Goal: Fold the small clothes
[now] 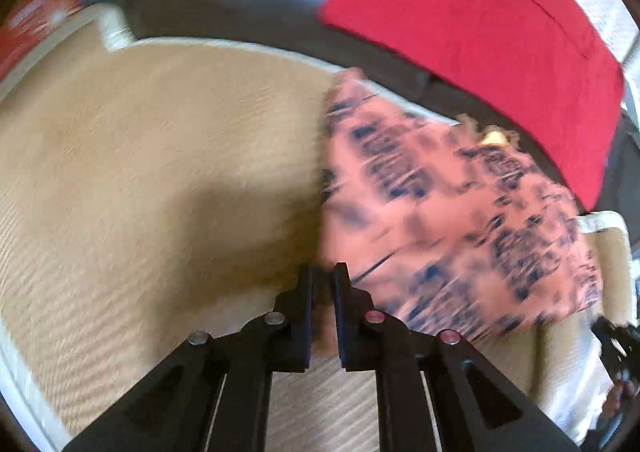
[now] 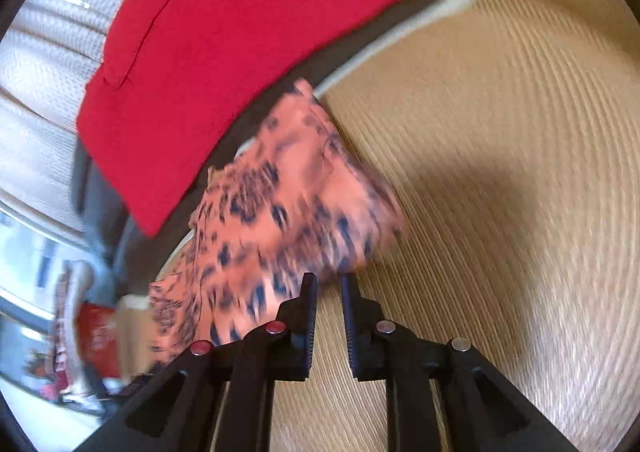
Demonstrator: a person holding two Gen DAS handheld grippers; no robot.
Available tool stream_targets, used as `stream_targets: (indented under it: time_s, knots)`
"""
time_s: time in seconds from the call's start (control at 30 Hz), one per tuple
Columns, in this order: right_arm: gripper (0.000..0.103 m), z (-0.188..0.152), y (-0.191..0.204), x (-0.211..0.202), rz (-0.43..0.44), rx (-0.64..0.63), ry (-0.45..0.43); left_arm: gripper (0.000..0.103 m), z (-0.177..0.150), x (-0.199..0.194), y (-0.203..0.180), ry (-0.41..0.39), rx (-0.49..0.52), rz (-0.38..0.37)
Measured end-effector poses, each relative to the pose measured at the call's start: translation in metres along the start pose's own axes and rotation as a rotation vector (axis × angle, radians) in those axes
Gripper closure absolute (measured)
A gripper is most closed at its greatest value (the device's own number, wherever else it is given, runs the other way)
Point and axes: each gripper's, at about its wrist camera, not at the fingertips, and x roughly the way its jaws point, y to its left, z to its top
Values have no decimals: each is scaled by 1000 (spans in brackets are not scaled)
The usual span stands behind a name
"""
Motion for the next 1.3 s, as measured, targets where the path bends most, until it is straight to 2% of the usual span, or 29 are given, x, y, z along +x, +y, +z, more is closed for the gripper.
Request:
stream_targets:
  time_s: [0.07,0.1,0.13,0.17,0.2,0.23,0.3,0.37,0.43,0.47,0.5,0.53,0.57,0.6,0.7,0.8,0.83,0.9,0.97,1.0,1.07,1.2,1.3]
  knots:
    - [78,-10,-19,-9,-2,30,19,89,-6,-10,21,3,-51,34]
    - [63,-11,-24,-15,-8,38,5,85,-5,-13,29,3,-69,18]
    - [39,-9,-29,-22,-6,40,-15,81,-1,-14,34,13,-83,-6]
    - [28,1,-28,-24,14,41,-35,69,4,-13,33,22,-88,-23]
    - [23,14,-24,-23,50,43,-50,56,9,-15,29,15,-95,-33]
    - [23,20,-27,-22,77,50,-48,49,14,-24,32,-8,-102,-36]
    - [23,32,-21,-6,144,96,-14,26,16,-33,22,-67,-113,-49]
    - [23,34,-20,21,163,175,28,21,14,-29,8,-72,-131,-61]
    - [26,29,-17,47,171,267,26,21,5,-13,-7,-25,-136,-60]
    - [31,30,-15,52,177,307,-21,21,3,-2,-12,-6,-132,-51]
    - [54,34,-13,56,174,331,-35,22,2,10,-18,4,-126,-25]
    - [92,39,-9,60,167,330,-52,23,1,10,-24,-22,-105,8]
    - [92,42,-4,64,89,293,-73,42,5,9,-32,-46,-66,33]
    - [92,42,-2,66,64,281,-74,77,10,17,-39,-21,-17,38]
    - [92,27,8,54,19,217,-90,81,25,23,-27,25,-52,2]
    - [92,-5,18,30,8,142,-118,82,23,10,-13,10,-20,2]
    - [92,-14,19,25,-1,126,-115,82,17,-5,2,5,2,-7]
    - [87,-42,15,17,-27,90,-99,72,8,-16,13,11,27,-22]
    - [75,-56,-1,14,8,109,-77,56,7,-22,20,16,28,-18]
    - [58,-53,-8,14,12,120,-68,51,10,-28,25,3,27,-10]
    - [36,-46,-23,2,26,148,-83,43,23,-40,30,-34,26,7]
    - [35,-4,-10,-23,-10,51,-152,42,60,-33,17,-88,85,-14]
    - [35,38,6,-16,1,-47,-132,42,99,-11,-12,-74,159,-40]
